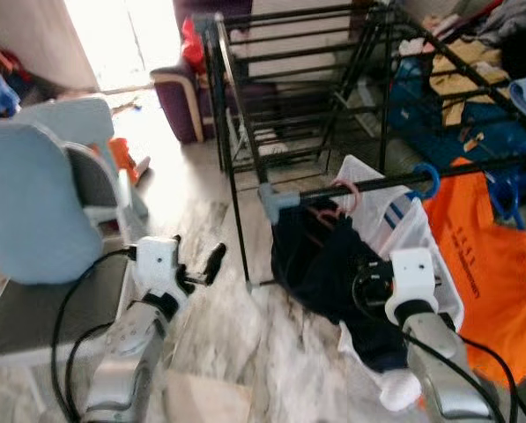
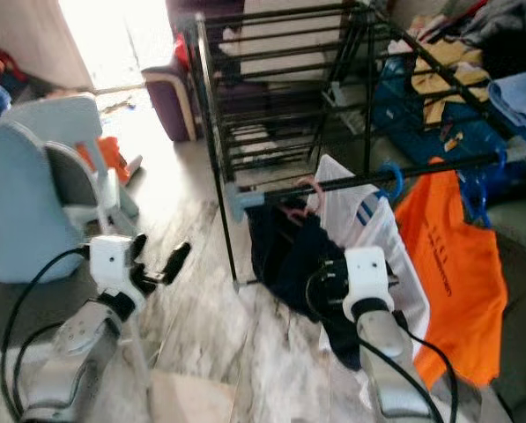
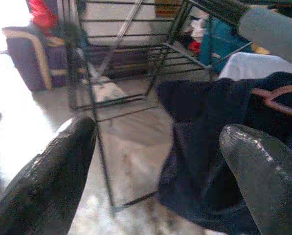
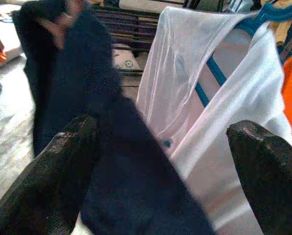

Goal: Hang hanger

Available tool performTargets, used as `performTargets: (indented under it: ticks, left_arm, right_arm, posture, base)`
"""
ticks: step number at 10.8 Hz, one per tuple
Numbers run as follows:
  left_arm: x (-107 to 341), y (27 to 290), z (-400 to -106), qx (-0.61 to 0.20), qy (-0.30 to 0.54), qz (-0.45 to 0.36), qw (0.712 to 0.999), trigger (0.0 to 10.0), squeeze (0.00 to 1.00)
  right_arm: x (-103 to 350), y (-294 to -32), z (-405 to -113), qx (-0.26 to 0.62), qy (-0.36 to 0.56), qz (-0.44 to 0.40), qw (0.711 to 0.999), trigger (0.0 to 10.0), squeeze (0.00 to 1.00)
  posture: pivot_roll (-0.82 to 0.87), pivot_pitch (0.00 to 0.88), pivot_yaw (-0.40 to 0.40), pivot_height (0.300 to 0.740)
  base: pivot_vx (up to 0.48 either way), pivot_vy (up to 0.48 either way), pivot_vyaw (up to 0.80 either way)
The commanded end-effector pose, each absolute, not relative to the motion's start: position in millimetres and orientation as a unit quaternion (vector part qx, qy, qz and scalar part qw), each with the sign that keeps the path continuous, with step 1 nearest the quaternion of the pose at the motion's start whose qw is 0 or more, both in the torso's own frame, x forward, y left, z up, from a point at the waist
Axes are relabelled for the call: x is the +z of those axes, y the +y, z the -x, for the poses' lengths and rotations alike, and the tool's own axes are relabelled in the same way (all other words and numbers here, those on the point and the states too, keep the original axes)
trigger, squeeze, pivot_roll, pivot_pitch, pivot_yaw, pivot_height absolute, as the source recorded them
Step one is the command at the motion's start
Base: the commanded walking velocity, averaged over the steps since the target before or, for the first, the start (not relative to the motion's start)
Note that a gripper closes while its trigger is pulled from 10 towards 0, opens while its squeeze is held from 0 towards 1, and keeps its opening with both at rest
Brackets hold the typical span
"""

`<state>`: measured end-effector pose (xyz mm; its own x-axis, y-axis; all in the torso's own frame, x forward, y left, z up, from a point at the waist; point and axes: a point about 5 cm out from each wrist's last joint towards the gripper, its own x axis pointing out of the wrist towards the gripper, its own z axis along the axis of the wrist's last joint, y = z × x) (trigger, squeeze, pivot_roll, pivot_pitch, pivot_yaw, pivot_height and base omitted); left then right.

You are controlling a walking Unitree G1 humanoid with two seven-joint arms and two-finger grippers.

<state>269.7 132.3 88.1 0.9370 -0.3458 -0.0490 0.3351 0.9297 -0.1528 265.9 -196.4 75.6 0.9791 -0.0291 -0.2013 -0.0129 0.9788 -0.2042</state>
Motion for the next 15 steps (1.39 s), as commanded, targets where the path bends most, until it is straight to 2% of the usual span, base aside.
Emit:
performTargets:
  ticks: [1,6,11,13,14,15]
  left_arm:
    - [88,142,-269,-0.163,0.041,0.054,0.984,10.0,0.00]
    - [89,140,-270,-0.171,0.042,0.053,0.983,10.0,0.00]
    - [89,138,-272,-0.173,0.042,0.035,0.983,10.0,0.00]
    - [89,138,-274,-0.175,0.042,0.029,0.983,10.0,0.00]
    - [88,139,-274,-0.175,0.046,0.025,0.983,10.0,0.00]
    - [87,139,-273,-0.175,0.048,0.024,0.983,10.0,0.00]
  right_arm:
    - [77,-193,-267,0.004,0.100,0.091,0.991,10.0,0.00]
    - [69,-192,-266,0.036,0.129,0.094,0.987,10.0,0.00]
    - [68,-215,-275,0.036,0.155,0.143,0.977,10.0,0.00]
    - [58,-220,-276,0.050,0.200,0.120,0.971,10.0,0.00]
    - [52,-217,-271,0.072,0.216,0.095,0.969,0.0,0.00]
    - [50,-217,-270,0.075,0.222,0.092,0.968,0.0,0.00]
  posture:
    - [-0.15,0.000,0.057,0.740]
    - [-0.15,0.000,0.058,0.740]
    - [-0.15,0.000,0.058,0.740]
    - [-0.15,0.000,0.053,0.740]
    - [-0.15,0.000,0.052,0.740]
    - [-0.15,0.000,0.051,0.740]
  base:
    - [0.000,0.000,0.00]
    - [0.000,0.000,0.00]
    - [0.000,0.000,0.00]
    - [0.000,0.000,0.00]
    - [0.000,0.000,0.00]
    - [0.000,0.000,0.00]
